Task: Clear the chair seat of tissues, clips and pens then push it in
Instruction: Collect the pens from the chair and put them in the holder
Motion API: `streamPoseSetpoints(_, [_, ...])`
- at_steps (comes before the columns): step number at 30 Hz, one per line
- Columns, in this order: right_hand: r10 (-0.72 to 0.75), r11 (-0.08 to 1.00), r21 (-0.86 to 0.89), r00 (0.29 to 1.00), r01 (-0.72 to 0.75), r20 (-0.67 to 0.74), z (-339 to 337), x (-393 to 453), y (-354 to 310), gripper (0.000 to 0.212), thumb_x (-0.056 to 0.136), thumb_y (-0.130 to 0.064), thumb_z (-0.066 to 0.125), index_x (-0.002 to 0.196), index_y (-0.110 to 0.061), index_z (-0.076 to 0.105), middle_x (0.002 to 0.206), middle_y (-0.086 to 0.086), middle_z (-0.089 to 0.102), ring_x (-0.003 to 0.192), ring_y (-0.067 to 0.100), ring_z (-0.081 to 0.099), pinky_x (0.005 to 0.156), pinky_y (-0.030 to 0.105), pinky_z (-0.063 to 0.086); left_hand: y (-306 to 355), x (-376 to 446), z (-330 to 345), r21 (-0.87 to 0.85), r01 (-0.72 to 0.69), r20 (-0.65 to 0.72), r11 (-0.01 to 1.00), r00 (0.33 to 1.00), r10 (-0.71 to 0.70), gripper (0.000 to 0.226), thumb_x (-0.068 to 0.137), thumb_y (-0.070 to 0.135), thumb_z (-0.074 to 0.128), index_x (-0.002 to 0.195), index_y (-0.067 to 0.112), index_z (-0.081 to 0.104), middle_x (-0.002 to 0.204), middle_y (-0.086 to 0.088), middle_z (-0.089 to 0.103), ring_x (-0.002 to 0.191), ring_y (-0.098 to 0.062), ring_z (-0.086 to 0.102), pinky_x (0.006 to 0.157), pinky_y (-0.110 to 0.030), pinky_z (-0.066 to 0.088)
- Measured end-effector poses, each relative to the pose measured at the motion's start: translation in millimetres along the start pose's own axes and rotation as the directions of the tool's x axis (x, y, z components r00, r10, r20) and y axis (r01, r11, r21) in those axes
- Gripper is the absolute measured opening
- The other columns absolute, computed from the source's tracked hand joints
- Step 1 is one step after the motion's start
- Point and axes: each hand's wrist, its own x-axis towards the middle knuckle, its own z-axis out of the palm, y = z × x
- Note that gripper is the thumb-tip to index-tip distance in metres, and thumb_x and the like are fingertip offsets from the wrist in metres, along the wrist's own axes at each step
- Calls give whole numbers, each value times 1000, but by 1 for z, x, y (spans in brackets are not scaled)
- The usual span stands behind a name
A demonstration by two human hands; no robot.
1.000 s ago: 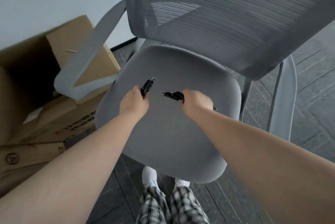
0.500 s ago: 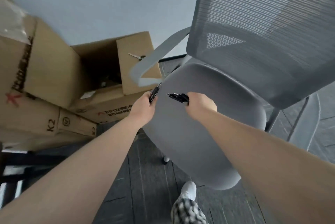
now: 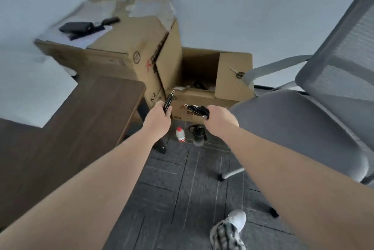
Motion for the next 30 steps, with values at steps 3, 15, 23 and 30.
streamPoseSetpoints(3, [-100,995,-21,995,101,22,31,-43,-78,10,93,-22,48,98,-17,56,83,2,62,71,23,59,65,35,51,-49,-50,-58,-88,58,-100,994,993,-67,28,101,27,37,114,6,49,91,-12,59,87,-31,57,73,-36,42])
streamPoseSetpoints(15, [-478,865,226,873,448,99,132,-147,-348,7,92,-21,48,85,-19,49,67,-6,49,72,23,53,62,29,40,-236,-191,-223,-422,248,-415,872,803,-429,27,101,34,36,102,9,47,69,0,44,57,-18,41,50,-31,32])
streamPoseSetpoints(23, [-603,774,374,775,511,188,194,-175,-444,8,91,-20,52,84,-16,51,84,3,57,81,24,53,74,32,43,-321,-230,-266,-628,190,-514,755,626,-586,22,99,32,41,92,12,45,72,-1,44,59,-15,39,61,-32,35])
streamPoseSetpoints(30, [-602,743,514,764,428,234,228,-179,-491,13,92,-25,58,81,-21,50,80,-4,55,81,18,55,75,30,44,-347,-223,-269,-781,123,-463,612,543,-700,21,98,35,42,80,23,44,72,2,45,66,-16,42,71,-37,42])
